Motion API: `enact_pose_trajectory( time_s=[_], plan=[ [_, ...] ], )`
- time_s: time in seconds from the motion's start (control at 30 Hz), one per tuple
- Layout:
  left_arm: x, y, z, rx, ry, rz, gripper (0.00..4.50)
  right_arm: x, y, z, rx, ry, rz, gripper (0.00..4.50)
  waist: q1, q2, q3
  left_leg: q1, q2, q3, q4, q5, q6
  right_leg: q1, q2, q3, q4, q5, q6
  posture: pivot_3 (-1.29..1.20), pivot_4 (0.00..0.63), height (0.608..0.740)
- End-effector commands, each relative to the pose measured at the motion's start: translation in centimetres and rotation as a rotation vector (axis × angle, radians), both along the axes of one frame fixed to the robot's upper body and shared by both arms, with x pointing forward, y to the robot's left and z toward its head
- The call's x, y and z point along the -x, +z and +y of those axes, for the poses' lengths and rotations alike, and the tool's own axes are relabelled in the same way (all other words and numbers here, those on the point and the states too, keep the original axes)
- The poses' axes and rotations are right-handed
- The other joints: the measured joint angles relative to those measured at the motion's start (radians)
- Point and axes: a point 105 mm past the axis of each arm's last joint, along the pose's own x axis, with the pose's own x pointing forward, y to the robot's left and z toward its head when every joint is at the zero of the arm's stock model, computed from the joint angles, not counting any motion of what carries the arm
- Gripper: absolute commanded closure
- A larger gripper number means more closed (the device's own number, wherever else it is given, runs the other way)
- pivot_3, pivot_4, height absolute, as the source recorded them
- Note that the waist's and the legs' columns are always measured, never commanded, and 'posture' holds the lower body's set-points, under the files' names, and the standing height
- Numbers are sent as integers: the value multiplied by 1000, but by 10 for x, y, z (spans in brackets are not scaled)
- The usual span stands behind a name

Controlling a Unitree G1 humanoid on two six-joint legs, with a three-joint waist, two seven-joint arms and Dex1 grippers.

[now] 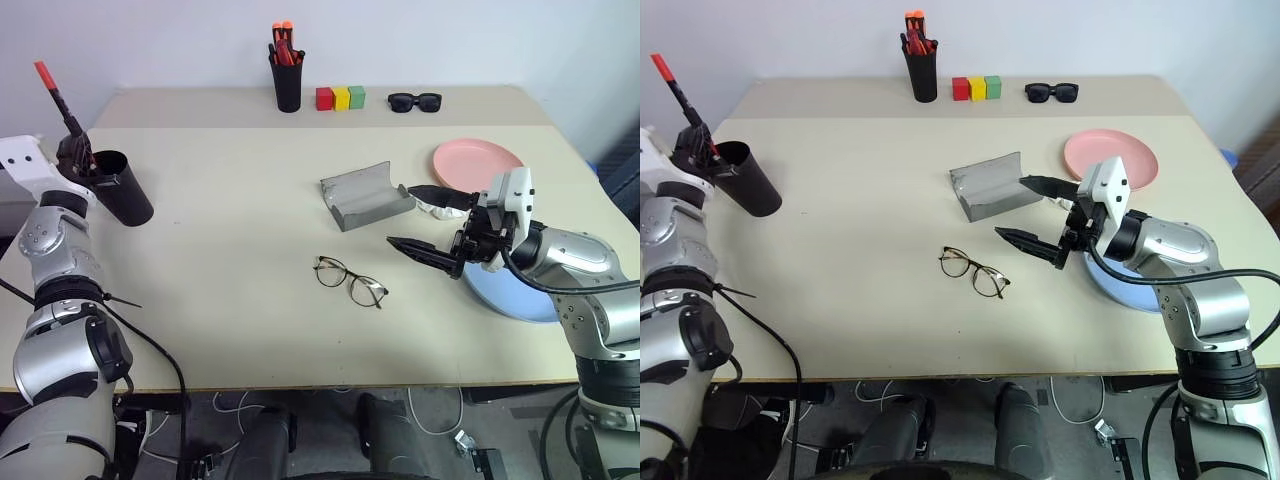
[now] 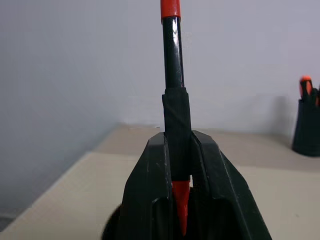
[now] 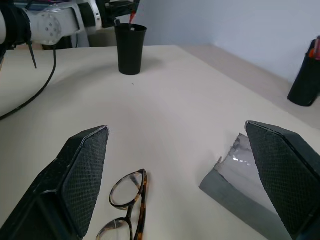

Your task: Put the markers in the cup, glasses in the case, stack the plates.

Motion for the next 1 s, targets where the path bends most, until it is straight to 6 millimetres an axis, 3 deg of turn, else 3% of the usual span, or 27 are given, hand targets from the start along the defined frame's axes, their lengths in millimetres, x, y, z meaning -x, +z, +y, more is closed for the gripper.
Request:
enact_pose_trajectory(
  time_s=[0.03, 0.2, 0.27, 0.37, 0.5, 0.7, 0.77, 0.83, 1.0],
  plan=[
    [8, 15, 3, -24, -5, -75, 3165, 5, 12, -1, -5, 3, -53, 0, -6, 0, 0, 0, 0, 0, 0, 0, 0, 0, 0, 0, 0, 0, 0, 0, 150, 740],
    [13, 28, 3, -44, -19, -129, 601, 3, 12, 0, -9, 6, -53, 0, -7, 0, 0, 0, 0, 0, 0, 0, 0, 0, 0, 0, 0, 0, 0, 0, 150, 740],
    [16, 33, 2, -37, -45, -163, 99, 2, 11, 0, -10, 7, -53, 0, -7, 0, 0, 0, 0, 0, 0, 0, 0, 0, 0, 0, 0, 0, 0, 0, 150, 740],
    [20, 40, -8, -63, -106, -195, 99, 0, 11, 0, -13, 4, -53, 0, -7, 0, 0, 0, 0, 0, 0, 0, 0, 0, 0, 0, 0, 0, 0, 0, 150, 740],
    [19, 52, -41, -85, -272, -204, 99, -3, 10, -2, -9, -10, -51, 0, -3, 0, 0, 0, 0, 0, 0, 0, 0, 0, 0, 0, 0, 0, 0, 0, 150, 740],
    [3, 62, -135, -139, -662, -102, 99, -12, 8, -6, -8, -47, -49, 0, -5, 0, 0, 0, 0, -1, 0, 0, 0, 0, 0, 0, 0, 0, 0, 0, 150, 740],
    [2, 58, -166, -169, -803, -46, 99, -12, 7, -7, 0, -49, -49, 0, -5, 0, 0, 0, 0, -1, 0, 0, 0, 0, 0, 0, 0, 0, 0, 0, 150, 740],
    [4, 47, -184, -187, -899, 22, 99, -11, 2, -8, 29, -50, -29, 0, -9, 0, 0, 0, 0, 0, 0, 0, 0, 0, 0, 0, 0, 0, 0, 0, 150, 740],
    [19, 19, -200, -171, -1078, 161, 99, -19, -8, -13, 58, -140, 60, 0, -27, 1, 0, 0, 0, 0, -1, -1, 1, -1, 1, 1, 0, 0, 0, 0, 150, 740]
  ],
)
